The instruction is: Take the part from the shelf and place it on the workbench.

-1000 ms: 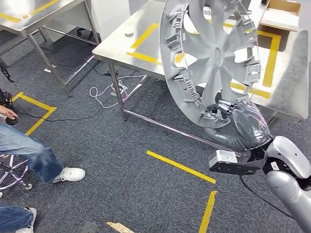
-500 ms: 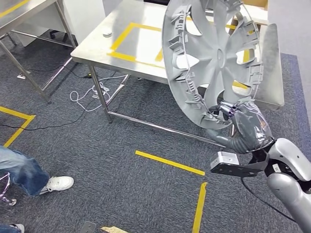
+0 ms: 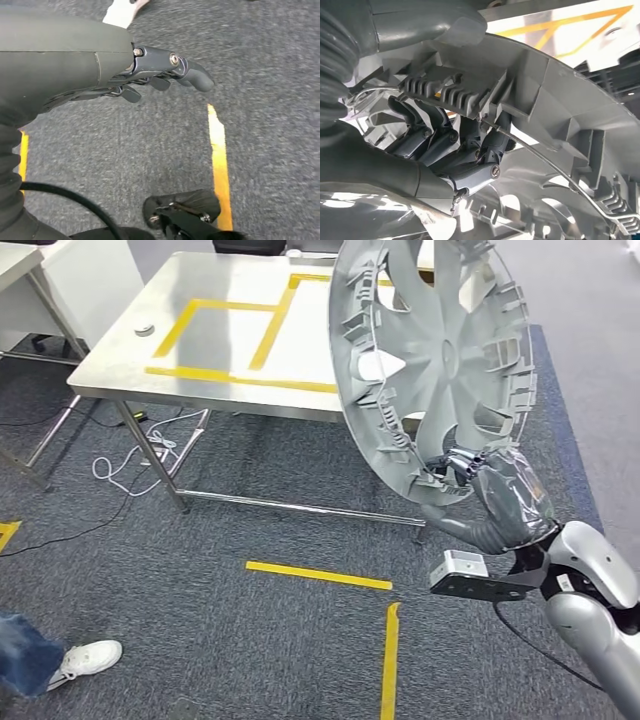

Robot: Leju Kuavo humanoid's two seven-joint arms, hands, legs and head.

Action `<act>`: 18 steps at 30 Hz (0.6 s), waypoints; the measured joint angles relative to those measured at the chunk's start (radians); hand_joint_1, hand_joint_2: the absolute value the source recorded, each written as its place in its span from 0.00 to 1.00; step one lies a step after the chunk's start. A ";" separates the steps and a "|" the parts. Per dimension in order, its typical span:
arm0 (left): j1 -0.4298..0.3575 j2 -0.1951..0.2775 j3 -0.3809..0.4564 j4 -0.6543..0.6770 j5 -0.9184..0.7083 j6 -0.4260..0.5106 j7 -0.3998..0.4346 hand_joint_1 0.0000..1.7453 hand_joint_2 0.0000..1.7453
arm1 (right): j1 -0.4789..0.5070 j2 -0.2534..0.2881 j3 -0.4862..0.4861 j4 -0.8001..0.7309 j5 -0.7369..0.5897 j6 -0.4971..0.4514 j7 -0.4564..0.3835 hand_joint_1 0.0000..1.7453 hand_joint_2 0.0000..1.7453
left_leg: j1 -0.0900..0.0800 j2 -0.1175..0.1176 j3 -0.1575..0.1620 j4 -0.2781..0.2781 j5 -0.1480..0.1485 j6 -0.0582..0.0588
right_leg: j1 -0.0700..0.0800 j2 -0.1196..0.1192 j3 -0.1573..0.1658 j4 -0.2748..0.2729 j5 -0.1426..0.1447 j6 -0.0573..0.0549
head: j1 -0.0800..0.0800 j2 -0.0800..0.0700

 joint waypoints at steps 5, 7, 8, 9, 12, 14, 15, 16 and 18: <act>-0.001 0.002 0.000 0.000 0.000 0.000 0.000 0.00 1.00 | 0.000 0.000 -0.001 0.000 0.000 0.000 0.000 1.00 1.00 | 0.000 -0.039 0.059 -0.148 0.042 0.013 | -0.004 0.048 -0.013 -0.002 0.008 0.023 | 0.000 0.000; -0.004 0.003 -0.002 0.000 0.000 0.000 0.000 0.00 1.00 | 0.001 -0.002 -0.003 0.000 0.000 0.000 0.000 1.00 1.00 | 0.003 -0.020 0.065 -0.160 0.047 0.018 | -0.003 0.029 -0.025 0.011 -0.003 0.035 | 0.003 0.000; -0.004 0.002 -0.002 0.000 0.000 0.000 0.000 0.00 1.00 | 0.000 -0.002 -0.004 0.000 -0.001 0.000 -0.001 1.00 1.00 | 0.005 -0.010 0.068 -0.166 0.050 0.021 | -0.002 0.006 -0.041 0.042 -0.022 0.039 | 0.006 0.000; -0.004 0.002 -0.003 0.000 0.000 0.000 0.000 0.00 1.00 | -0.001 -0.003 -0.004 0.000 -0.001 0.000 -0.001 1.00 1.00 | 0.006 -0.002 0.070 -0.169 0.052 0.023 | -0.001 -0.022 -0.068 0.095 -0.050 0.041 | 0.009 0.000; -0.001 0.002 -0.006 0.000 -0.001 -0.005 -0.002 0.00 1.00 | 0.003 -0.003 -0.003 0.000 0.029 -0.006 -0.002 1.00 1.00 | 0.005 0.020 0.069 -0.169 0.051 0.025 | -0.004 -0.056 -0.151 0.267 -0.113 0.051 | 0.011 0.000; -0.002 0.001 -0.010 0.000 -0.002 -0.017 -0.010 0.00 1.00 | 0.004 -0.003 -0.001 0.000 0.072 -0.019 0.001 1.00 1.00 | 0.006 0.030 0.070 -0.167 0.048 0.023 | -0.009 -0.060 -0.133 0.234 -0.076 0.055 | 0.011 0.000; -0.003 0.001 -0.012 0.000 -0.003 -0.026 -0.016 0.00 1.00 | 0.004 -0.003 0.000 0.000 0.089 -0.026 0.003 1.00 1.00 | 0.006 0.033 0.071 -0.165 0.046 0.020 | -0.011 -0.065 -0.097 0.167 -0.041 0.056 | 0.011 0.000; -0.004 0.002 -0.014 0.000 -0.003 -0.034 -0.022 0.00 1.00 | 0.004 -0.003 0.000 0.000 0.104 -0.033 0.004 1.00 1.00 | 0.005 0.034 0.071 -0.163 0.043 0.015 | -0.011 -0.072 -0.058 0.097 -0.019 0.057 | 0.011 0.000; -0.004 0.004 -0.016 0.000 -0.003 -0.051 -0.034 0.00 1.00 | 0.003 -0.003 0.000 0.000 0.119 -0.043 0.004 1.00 1.00 | 0.000 0.036 0.068 -0.154 0.039 0.004 | -0.009 -0.080 -0.009 0.013 -0.002 0.048 | 0.010 0.000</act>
